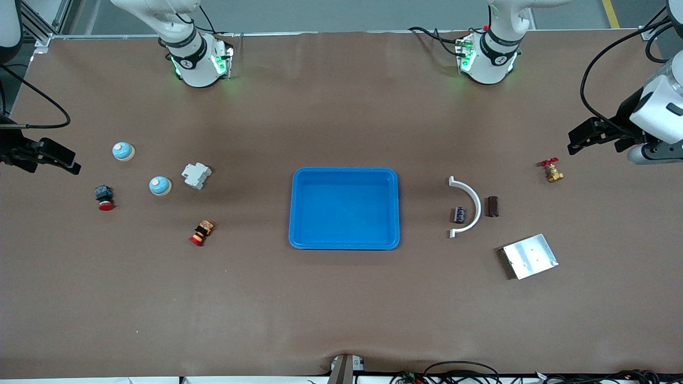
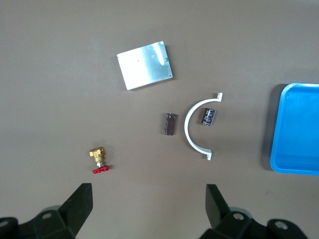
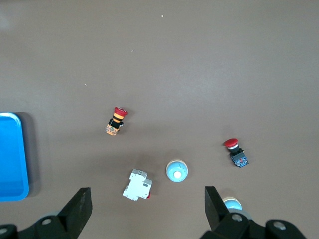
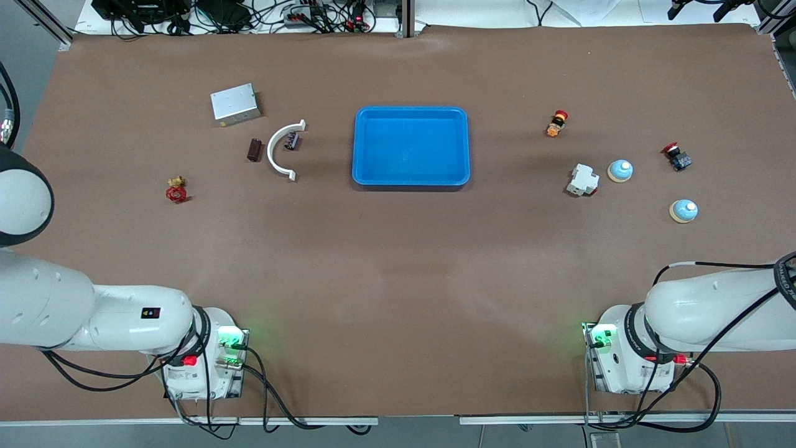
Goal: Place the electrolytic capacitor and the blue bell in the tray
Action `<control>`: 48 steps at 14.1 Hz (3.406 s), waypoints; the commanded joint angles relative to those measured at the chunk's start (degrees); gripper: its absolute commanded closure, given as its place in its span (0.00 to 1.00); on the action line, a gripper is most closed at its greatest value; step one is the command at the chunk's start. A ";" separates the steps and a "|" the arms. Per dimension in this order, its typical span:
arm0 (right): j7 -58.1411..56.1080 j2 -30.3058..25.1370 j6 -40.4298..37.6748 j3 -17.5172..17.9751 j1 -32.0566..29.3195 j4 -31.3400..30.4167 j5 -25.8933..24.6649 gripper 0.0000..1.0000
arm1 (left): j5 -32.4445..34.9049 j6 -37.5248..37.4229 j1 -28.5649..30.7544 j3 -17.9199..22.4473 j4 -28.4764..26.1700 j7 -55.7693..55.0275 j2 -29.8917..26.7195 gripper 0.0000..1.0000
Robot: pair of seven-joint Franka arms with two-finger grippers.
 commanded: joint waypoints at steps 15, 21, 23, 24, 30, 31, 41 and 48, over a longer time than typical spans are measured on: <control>0.63 -1.51 1.25 0.31 -0.53 -2.07 -0.40 0.00 | -0.49 -1.24 0.18 -0.13 1.17 -1.06 0.31 0.00; 0.63 -1.51 1.42 0.31 -0.53 -2.16 -0.40 0.00 | -1.46 -1.24 1.58 -0.13 0.47 -0.19 4.33 0.00; 0.63 -1.51 1.42 0.31 -0.53 -2.16 -0.32 0.00 | -1.54 0.24 1.58 -0.13 -0.06 -0.10 7.32 0.00; 0.63 -1.51 1.42 0.31 -0.53 -2.16 -0.32 0.00 | -1.54 1.90 1.49 -0.22 -1.28 -0.10 8.03 0.00; 0.63 -1.51 1.86 0.31 -0.53 -2.69 -0.31 0.00 | -1.72 18.08 2.02 -0.31 -13.77 2.44 10.57 0.00; 0.63 -1.51 1.95 0.31 -0.53 -2.69 -0.23 0.00 | -1.72 19.14 2.37 -0.31 -14.30 3.23 11.72 0.00; 0.63 -1.51 2.56 0.31 -0.53 -3.13 -0.14 0.00 | -1.28 35.32 1.58 -0.83 -23.09 9.83 18.32 0.00; 0.63 -1.51 2.56 0.31 -0.44 -3.13 -0.05 0.00 | -0.67 48.31 1.49 -1.63 -29.59 10.10 21.74 0.00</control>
